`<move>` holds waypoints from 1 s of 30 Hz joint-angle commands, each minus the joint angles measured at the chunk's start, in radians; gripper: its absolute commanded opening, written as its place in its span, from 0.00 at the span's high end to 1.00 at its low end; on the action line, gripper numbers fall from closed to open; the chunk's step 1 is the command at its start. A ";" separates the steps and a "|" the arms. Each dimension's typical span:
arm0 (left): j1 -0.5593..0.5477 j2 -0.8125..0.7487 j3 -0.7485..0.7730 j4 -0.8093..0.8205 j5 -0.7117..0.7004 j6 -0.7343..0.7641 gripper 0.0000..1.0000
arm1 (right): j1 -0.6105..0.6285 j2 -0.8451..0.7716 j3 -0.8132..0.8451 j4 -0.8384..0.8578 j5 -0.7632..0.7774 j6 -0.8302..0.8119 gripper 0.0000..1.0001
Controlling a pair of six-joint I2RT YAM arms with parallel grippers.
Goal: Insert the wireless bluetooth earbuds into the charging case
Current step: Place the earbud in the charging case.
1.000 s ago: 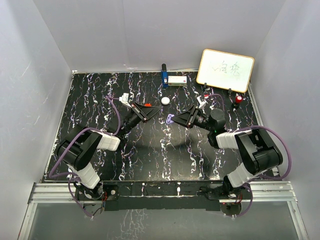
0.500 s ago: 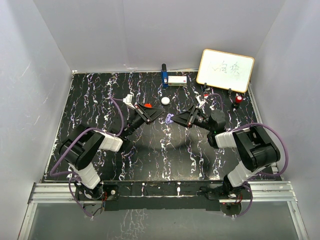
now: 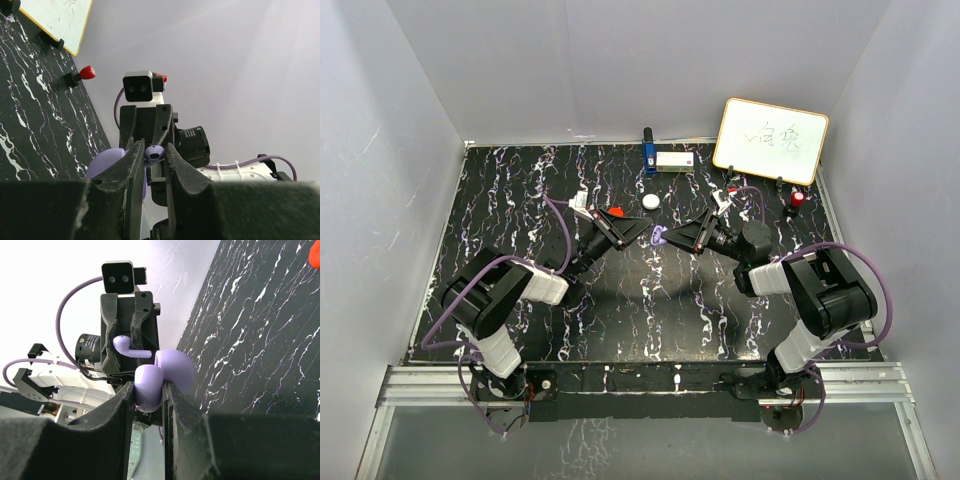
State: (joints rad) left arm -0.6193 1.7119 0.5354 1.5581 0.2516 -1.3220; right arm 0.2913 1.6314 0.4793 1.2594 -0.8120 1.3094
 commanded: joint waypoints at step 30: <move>-0.031 0.001 0.024 0.227 -0.007 0.003 1.00 | -0.006 -0.001 -0.002 0.094 -0.002 0.010 1.00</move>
State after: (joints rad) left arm -0.6456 1.7267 0.5484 1.5627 0.2508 -1.3239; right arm 0.2913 1.6318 0.4793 1.2686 -0.8116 1.3159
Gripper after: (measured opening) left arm 0.176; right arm 0.227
